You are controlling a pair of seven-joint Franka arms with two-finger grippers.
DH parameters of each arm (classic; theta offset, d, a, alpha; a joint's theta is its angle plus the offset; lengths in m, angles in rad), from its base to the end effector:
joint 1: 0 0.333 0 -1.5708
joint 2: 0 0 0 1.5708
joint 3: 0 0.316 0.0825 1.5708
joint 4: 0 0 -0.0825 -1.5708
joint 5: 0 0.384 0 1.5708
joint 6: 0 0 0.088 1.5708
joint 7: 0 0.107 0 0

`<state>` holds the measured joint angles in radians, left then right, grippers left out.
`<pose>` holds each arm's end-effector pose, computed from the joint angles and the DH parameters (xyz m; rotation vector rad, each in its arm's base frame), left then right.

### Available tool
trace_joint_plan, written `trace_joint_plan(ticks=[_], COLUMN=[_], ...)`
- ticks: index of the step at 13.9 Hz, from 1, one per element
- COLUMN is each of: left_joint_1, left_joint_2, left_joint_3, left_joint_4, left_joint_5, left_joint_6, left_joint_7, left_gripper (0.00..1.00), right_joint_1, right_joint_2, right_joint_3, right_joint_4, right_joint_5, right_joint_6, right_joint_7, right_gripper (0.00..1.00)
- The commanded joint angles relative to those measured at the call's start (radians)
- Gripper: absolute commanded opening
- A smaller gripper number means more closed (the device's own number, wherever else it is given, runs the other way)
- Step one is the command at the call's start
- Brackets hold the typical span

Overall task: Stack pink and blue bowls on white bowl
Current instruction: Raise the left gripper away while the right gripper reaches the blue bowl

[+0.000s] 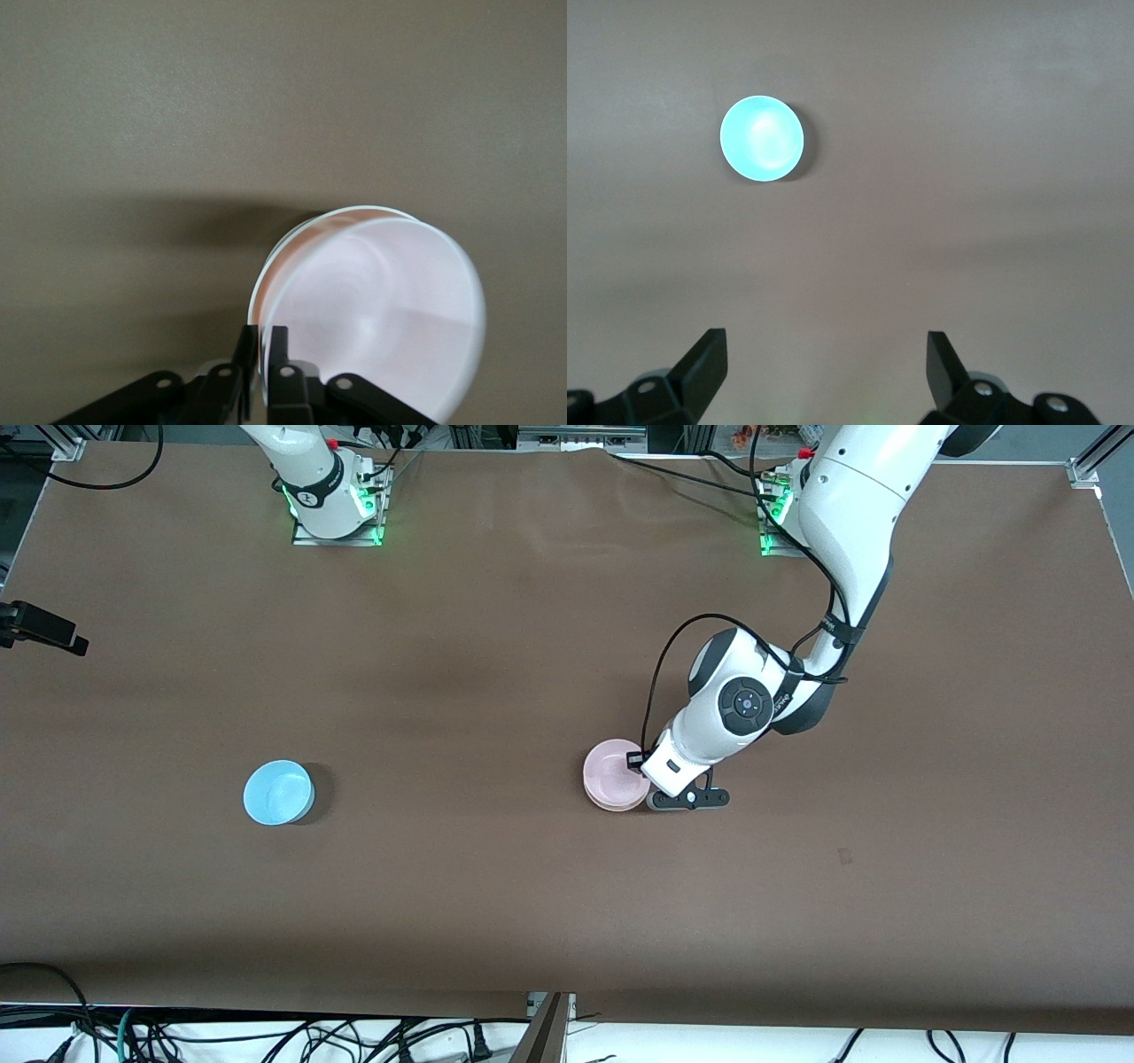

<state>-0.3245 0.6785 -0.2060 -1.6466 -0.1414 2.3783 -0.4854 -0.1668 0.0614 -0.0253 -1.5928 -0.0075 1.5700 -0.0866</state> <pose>0.6065 -0.3369 0.2306 2.9070 0.1501 -0.0828 0.5594 -0.1092 0.5796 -3.1317 0.1649 0.1328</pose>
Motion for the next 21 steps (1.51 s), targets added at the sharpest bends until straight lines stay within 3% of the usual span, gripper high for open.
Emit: trace_joint_plan(ticks=[1,3,5,6,8,9,15,17,21], left_joint_1=[0.008,0.011,0.036,0.042,0.088,0.119,0.255,0.289,0.352], left_joint_2=[0.001,-0.004,-0.028,-0.037,-0.077,-0.105,-0.304,-0.359,-0.505], left_joint_3=[-0.004,-0.003,-0.003,0.000,0.005,0.023,0.210,0.279,0.310], left_joint_4=[0.008,0.013,0.014,0.016,0.016,0.014,0.013,0.013,0.016], left_joint_5=[0.016,0.011,0.011,0.011,0.013,0.013,0.025,0.025,0.074], left_joint_6=[0.001,-0.002,-0.040,-0.068,-0.125,-0.175,-0.445,-0.477,-0.625], left_joint_7=[0.001,-0.002,0.005,0.008,0.069,0.152,0.522,0.533,0.533], left_gripper=[0.51,0.52,0.61,0.71,0.82,1.00,1.00,1.00,1.00], right_joint_1=[-0.005,-0.005,-0.005,-0.005,-0.007,-0.008,-0.005,0.024,0.111], right_joint_2=[0.014,0.014,0.014,0.014,0.020,0.029,0.136,0.213,0.374], right_joint_3=[0.004,0.002,0.002,0.002,0.002,0.001,0.004,0.005,0.005], right_joint_4=[0.030,0.030,0.030,0.028,0.028,0.028,0.031,0.031,0.027], right_joint_5=[0.006,0.006,0.006,0.006,0.009,0.012,0.098,0.113,0.100], right_joint_6=[-0.021,-0.021,-0.021,-0.022,-0.022,-0.022,0.022,0.103,0.310], right_joint_7=[-0.008,-0.008,-0.008,-0.010,-0.018,-0.013,-0.012,0.004,0.131], right_gripper=[0.99,0.99,0.99,0.99,0.99,0.99,0.99,0.99,0.99])
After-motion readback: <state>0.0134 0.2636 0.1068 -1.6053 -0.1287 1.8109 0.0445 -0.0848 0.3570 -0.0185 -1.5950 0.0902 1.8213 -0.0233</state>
